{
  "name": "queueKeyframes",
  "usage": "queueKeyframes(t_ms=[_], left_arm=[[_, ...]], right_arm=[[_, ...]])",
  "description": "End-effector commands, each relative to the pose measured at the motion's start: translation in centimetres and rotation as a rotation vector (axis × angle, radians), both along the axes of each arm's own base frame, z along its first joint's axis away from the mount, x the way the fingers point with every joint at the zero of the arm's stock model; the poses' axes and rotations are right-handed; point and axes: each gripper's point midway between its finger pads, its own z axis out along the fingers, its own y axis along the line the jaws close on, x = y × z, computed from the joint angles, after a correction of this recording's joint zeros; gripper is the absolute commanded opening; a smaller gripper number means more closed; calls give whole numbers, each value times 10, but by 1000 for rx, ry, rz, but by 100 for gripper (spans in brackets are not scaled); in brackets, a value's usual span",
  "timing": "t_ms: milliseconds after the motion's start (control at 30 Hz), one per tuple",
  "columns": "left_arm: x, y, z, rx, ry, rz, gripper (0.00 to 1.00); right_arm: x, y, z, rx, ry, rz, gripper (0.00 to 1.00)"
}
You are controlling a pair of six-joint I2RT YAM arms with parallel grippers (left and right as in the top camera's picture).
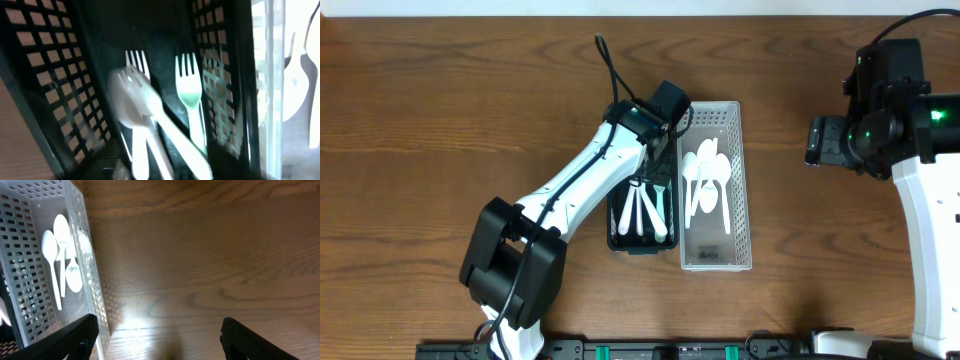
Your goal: Pack container
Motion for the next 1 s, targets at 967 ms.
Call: queueKeyframes(t_ms=[967], left_arm=[[65, 281, 122, 141, -411, 710, 98]], right_arm=[[151, 36, 49, -38, -536, 264, 99]])
